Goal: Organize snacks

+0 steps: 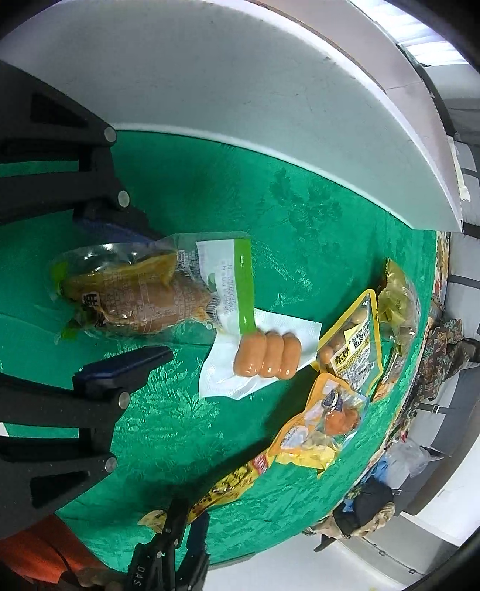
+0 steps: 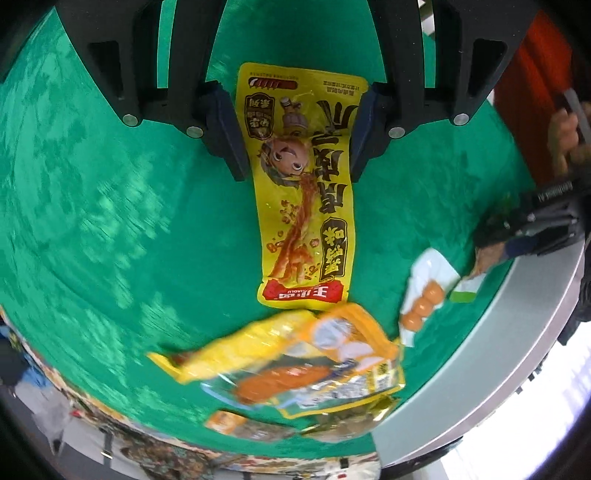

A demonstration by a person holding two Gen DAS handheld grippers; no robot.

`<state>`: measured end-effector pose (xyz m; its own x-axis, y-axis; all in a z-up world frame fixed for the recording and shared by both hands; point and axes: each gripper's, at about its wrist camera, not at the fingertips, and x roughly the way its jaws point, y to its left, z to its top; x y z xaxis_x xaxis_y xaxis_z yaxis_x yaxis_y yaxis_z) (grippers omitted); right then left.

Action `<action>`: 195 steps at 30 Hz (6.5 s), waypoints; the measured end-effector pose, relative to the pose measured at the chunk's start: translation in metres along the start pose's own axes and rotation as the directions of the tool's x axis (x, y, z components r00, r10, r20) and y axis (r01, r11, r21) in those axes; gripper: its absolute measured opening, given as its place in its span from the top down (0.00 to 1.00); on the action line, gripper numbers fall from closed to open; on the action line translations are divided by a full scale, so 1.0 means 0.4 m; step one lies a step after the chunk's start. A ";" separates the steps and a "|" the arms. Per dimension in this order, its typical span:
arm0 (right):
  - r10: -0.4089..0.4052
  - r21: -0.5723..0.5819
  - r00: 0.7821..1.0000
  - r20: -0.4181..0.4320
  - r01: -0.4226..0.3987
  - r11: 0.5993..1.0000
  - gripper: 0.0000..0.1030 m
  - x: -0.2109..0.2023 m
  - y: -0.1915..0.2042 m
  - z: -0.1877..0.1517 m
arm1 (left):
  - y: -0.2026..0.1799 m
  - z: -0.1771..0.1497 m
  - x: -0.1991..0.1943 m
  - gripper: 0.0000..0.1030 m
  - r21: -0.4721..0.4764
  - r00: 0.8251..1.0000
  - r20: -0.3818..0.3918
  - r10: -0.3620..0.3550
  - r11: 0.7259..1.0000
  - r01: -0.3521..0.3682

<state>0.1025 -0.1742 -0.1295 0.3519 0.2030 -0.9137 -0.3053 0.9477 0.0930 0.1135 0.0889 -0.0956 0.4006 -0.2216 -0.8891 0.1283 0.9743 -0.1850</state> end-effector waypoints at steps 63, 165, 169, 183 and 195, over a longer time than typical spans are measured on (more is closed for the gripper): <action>0.113 0.222 0.993 -0.026 -0.104 0.969 0.63 0.028 -0.028 0.081 | 0.016 -0.013 0.002 0.65 0.065 0.998 -0.007 0.063 0.996 -0.062; -0.372 0.423 0.897 0.239 0.249 0.871 0.21 0.010 -0.352 -0.075 | -0.153 0.008 0.096 0.00 0.164 0.978 0.188 0.089 0.979 -0.120; -0.372 0.423 0.897 0.239 0.249 0.871 0.21 0.010 -0.352 -0.075 | -0.153 0.008 0.097 0.00 0.164 0.978 0.188 0.089 0.979 -0.120; -0.372 0.422 0.897 0.239 0.249 0.872 0.21 0.009 -0.352 -0.076 | -0.154 0.007 0.097 0.00 0.164 0.978 0.188 0.088 0.979 -0.120; -0.373 0.422 0.897 0.239 0.250 0.872 0.21 0.009 -0.353 -0.076 | -0.154 0.007 0.096 0.00 0.164 0.978 0.189 0.087 0.979 -0.119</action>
<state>0.1201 -0.3146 -0.1580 0.6405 -0.1123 -0.7597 0.1952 0.9806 0.0196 0.1236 0.0202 -0.1173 0.5745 -0.1392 -0.8066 0.2266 0.9740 -0.0068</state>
